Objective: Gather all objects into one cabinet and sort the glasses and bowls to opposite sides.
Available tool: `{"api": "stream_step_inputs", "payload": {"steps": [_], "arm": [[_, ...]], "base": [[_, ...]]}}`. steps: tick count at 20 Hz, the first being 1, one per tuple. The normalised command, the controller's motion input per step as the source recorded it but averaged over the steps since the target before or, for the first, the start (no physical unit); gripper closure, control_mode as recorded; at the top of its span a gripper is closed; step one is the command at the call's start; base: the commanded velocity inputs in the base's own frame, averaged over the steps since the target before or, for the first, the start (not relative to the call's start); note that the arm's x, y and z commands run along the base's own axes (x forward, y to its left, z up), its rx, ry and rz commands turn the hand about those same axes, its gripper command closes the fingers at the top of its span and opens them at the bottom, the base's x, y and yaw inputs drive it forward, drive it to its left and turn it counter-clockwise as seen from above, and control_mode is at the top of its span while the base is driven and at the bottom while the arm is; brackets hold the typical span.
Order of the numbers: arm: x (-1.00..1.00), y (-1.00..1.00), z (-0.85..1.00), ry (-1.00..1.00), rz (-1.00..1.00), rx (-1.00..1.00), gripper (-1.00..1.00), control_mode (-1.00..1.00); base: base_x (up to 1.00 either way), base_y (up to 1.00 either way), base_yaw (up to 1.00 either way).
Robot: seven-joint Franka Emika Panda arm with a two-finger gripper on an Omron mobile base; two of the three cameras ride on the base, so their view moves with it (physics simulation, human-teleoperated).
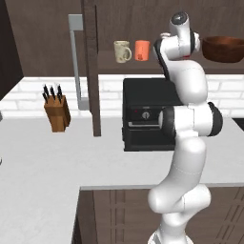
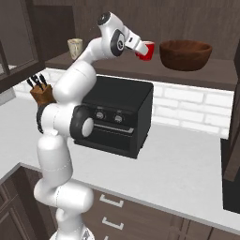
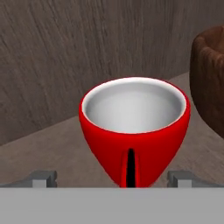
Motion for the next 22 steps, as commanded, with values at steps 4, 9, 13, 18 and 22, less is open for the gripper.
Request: {"api": "stream_step_inputs", "payload": {"steps": [4, 9, 13, 18, 22], "arm": [[0.00, 0.00, -0.06, 0.00, -0.02, 0.00, 1.00, -1.00], [0.00, -0.18, -0.11, 0.00, 0.00, 0.00, 1.00, -1.00], [-0.03, -0.38, -0.05, -0.02, 0.00, 0.00, 1.00, -1.00], [-0.55, -0.13, 0.00, -0.08, 0.00, 0.00, 1.00, -1.00], [-0.86, 0.11, 0.00, -0.05, 0.06, 0.00, 1.00, -1.00]], "base": [[0.00, 0.00, 0.00], [0.00, 0.00, 0.00], [0.00, 0.00, 0.00], [0.00, 0.00, 0.00], [0.00, 0.00, 0.00]]}}
